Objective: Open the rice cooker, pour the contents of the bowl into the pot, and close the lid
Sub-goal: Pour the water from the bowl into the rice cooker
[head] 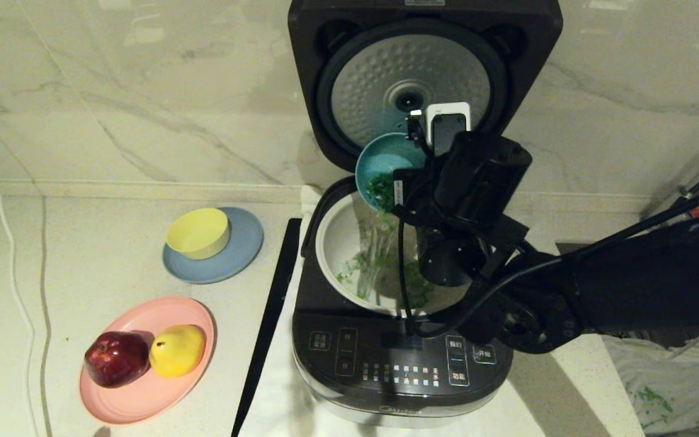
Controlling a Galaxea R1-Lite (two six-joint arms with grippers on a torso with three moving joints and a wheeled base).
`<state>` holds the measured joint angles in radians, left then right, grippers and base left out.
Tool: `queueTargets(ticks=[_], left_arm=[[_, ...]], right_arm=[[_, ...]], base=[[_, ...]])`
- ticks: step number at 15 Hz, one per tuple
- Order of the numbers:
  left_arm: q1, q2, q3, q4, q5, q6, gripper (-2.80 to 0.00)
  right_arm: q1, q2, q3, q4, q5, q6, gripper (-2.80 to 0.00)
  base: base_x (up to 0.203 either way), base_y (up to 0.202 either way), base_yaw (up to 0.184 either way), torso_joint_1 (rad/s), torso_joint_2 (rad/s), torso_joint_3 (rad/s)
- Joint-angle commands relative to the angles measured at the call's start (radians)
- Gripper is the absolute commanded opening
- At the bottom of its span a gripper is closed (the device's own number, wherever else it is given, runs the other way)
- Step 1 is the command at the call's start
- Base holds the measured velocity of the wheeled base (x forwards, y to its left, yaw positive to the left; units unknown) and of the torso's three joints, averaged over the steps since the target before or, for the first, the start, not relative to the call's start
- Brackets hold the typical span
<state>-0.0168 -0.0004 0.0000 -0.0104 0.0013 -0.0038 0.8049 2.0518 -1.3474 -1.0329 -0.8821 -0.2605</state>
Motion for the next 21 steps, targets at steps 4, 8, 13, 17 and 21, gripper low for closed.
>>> queueTargets(ticks=[4,8,13,17,21], left_arm=[[0.0,-0.001,0.003,0.0,0.0,-0.001,-2.8],[0.0,0.0,0.003,0.0,0.0,0.0,-2.8],[0.0,-0.001,0.003,0.0,0.0,0.0,-2.8],[0.0,0.0,0.003,0.0,0.0,0.0,-2.8],[0.0,0.0,0.003,0.0,0.0,0.0,-2.8]], right_arm=[[0.011,0.094,0.093,-0.432,0.071,-0.23,-2.8],[0.045,0.094,0.177,-0.491,0.081,-0.232,-2.8],[0.057,0.102,0.244,-0.497,0.111,-0.223,-2.8],[0.062,0.087,0.244,-0.497,0.112,-0.234,-2.8],[0.06,0.082,0.271,-0.497,0.112,-0.254,-2.8]], base=[[0.0,0.0,0.0,0.0,0.0,0.0],[0.0,0.0,0.0,0.0,0.0,0.0],[0.0,0.0,0.0,0.0,0.0,0.0],[0.0,0.0,0.0,0.0,0.0,0.0],[0.0,0.0,0.0,0.0,0.0,0.0]])
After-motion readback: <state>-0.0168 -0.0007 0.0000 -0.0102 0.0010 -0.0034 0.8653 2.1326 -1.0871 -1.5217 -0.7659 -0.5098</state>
